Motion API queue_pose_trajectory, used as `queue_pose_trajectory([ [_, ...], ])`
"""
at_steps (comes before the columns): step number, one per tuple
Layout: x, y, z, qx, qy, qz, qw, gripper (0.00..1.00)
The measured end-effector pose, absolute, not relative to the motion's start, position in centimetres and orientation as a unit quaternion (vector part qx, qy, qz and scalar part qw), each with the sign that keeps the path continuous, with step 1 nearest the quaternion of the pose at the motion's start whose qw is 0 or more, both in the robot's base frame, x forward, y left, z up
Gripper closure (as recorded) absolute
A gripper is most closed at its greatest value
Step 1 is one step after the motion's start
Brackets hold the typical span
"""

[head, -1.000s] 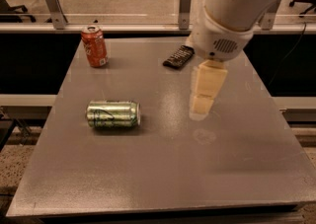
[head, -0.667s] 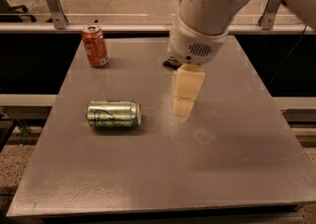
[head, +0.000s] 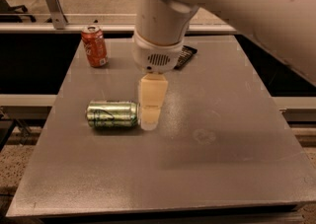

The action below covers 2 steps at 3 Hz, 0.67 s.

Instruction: Place green can upright

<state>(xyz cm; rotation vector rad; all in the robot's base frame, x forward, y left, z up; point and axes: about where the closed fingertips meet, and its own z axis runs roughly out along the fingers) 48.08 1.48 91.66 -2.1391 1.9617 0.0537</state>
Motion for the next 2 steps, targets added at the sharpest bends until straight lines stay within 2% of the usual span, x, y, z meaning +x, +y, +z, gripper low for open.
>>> queue_pose_trajectory([
  [2,48.6,5.3,88.5,-0.749,0.656,-0.010,0.095,0.00],
])
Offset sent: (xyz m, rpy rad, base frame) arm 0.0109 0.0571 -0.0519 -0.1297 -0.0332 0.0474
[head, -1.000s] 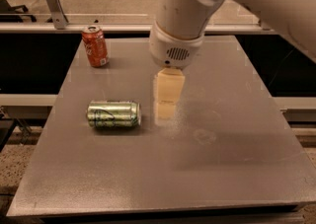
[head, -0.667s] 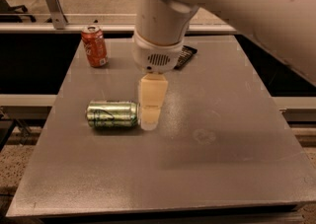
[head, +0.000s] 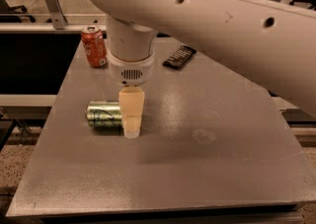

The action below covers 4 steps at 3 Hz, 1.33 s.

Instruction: Place green can upright

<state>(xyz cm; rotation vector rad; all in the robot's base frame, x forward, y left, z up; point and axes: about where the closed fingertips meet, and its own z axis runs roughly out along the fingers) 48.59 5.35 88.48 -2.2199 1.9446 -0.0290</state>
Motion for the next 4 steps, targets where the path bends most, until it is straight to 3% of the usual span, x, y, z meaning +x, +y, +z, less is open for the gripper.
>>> queue_pose_trajectory([
  [2,49.4,6.6,85.3,-0.752,0.654,-0.032,0.071,0.00],
  [4,49.1,6.9,84.7,-0.754,0.655,-0.018,0.058,0.42],
])
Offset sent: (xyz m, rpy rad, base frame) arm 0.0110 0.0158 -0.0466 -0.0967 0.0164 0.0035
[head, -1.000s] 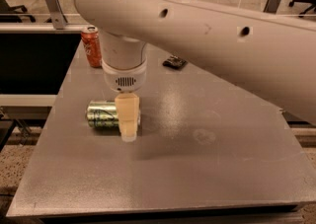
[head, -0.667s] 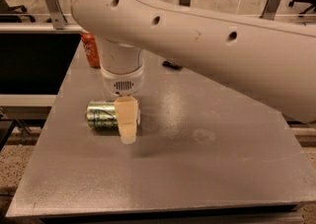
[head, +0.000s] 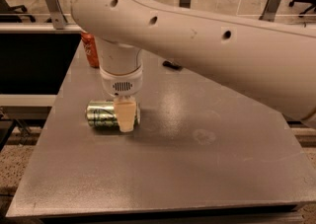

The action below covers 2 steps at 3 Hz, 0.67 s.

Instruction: Place green can upright

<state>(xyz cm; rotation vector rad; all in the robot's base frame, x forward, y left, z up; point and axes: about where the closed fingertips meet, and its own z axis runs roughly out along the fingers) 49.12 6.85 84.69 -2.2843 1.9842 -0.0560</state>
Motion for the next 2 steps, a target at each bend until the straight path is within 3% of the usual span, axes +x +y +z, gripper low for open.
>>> queue_pose_trajectory([
  [1,49.1,6.8,85.6,-0.756,0.651,-0.018,0.066,0.72],
  [2,49.7,6.1,87.9,-0.770,0.630,-0.029,0.095,0.96],
])
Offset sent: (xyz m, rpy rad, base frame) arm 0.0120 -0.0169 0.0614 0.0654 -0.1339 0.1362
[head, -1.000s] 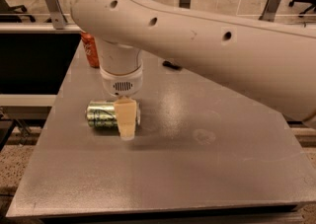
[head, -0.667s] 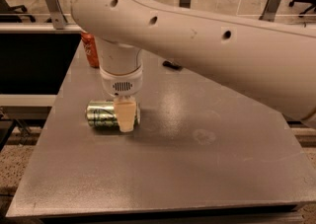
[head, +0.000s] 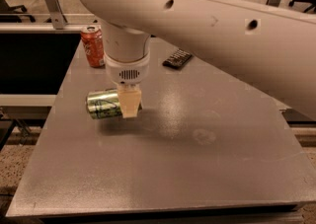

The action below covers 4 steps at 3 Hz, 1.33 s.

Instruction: Place green can upright

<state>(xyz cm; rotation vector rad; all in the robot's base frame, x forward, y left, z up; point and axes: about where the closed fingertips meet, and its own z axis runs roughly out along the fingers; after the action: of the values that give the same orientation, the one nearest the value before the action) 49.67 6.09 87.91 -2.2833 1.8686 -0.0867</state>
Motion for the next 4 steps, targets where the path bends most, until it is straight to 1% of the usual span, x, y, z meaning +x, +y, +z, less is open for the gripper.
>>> queue_pose_trajectory([
  [1,51.0,5.3,90.7,-0.798,0.585,-0.052,0.135,1.00],
  [2,51.5,4.9,93.4,-0.831,0.518,-0.085,0.186,1.00],
  [3,51.4,5.2,95.7,-0.866,0.422,-0.133,0.235,1.00],
  [4,51.2,5.7,96.3,-0.889,0.338,-0.174,0.255,1.00],
])
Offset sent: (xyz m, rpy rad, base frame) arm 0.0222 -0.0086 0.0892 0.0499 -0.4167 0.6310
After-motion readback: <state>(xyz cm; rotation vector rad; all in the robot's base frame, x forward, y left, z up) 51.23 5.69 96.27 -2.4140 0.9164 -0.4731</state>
